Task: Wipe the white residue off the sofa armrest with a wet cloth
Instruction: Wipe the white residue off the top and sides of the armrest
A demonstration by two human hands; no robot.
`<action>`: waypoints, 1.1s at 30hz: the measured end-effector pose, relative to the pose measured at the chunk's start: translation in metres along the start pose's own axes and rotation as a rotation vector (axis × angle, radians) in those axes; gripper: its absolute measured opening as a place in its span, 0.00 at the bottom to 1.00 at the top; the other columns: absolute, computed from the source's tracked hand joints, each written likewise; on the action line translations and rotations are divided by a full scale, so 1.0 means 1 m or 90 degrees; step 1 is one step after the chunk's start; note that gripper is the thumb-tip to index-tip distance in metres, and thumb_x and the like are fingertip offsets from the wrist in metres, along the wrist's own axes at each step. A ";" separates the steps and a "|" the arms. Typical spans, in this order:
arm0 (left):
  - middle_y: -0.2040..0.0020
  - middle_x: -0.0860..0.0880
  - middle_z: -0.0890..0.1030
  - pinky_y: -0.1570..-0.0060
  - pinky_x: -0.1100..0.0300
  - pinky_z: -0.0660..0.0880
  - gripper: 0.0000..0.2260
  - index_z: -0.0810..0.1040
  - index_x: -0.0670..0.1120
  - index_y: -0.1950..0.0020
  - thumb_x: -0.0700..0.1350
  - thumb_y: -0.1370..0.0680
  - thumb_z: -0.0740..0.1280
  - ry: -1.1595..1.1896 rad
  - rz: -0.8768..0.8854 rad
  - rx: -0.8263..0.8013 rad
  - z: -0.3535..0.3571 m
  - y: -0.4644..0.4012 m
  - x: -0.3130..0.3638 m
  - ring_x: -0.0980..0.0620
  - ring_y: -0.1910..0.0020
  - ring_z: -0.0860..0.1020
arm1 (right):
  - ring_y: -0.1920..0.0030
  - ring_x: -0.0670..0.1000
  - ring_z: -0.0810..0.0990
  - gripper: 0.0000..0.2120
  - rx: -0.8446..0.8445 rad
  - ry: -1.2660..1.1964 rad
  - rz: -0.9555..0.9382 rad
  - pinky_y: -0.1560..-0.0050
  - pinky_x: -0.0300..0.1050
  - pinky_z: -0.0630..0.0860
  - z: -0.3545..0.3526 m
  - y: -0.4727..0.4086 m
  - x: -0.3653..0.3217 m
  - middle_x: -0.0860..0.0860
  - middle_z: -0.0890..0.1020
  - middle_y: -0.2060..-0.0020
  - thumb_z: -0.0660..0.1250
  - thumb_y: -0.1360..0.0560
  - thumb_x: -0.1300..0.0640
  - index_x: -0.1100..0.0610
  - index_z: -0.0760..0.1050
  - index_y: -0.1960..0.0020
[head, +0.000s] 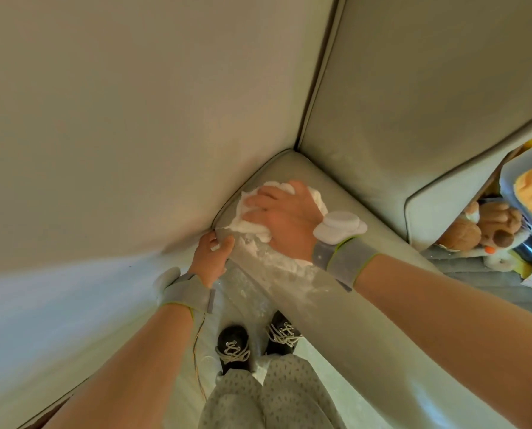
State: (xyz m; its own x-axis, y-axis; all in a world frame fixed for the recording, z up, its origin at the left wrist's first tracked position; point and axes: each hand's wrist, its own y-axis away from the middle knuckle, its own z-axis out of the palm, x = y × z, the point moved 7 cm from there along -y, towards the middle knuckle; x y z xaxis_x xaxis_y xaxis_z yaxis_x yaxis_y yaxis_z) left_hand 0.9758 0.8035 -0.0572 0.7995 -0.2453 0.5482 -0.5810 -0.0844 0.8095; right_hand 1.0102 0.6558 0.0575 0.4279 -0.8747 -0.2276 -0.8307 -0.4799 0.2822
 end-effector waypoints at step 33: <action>0.43 0.49 0.70 0.41 0.52 0.69 0.17 0.66 0.50 0.30 0.43 0.19 0.56 0.220 -0.064 0.035 0.005 0.007 -0.006 0.50 0.43 0.69 | 0.42 0.52 0.76 0.11 0.108 -0.019 -0.007 0.44 0.52 0.67 0.035 0.064 -0.032 0.41 0.80 0.50 0.70 0.41 0.47 0.42 0.80 0.58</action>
State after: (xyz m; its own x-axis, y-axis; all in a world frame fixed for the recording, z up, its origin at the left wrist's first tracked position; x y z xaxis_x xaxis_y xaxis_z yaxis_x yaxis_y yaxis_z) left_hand 0.9660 0.7997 -0.0555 0.8519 0.1071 0.5126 -0.4965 -0.1459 0.8557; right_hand 0.9307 0.6553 0.0504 0.4287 -0.8656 -0.2587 -0.8751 -0.4690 0.1191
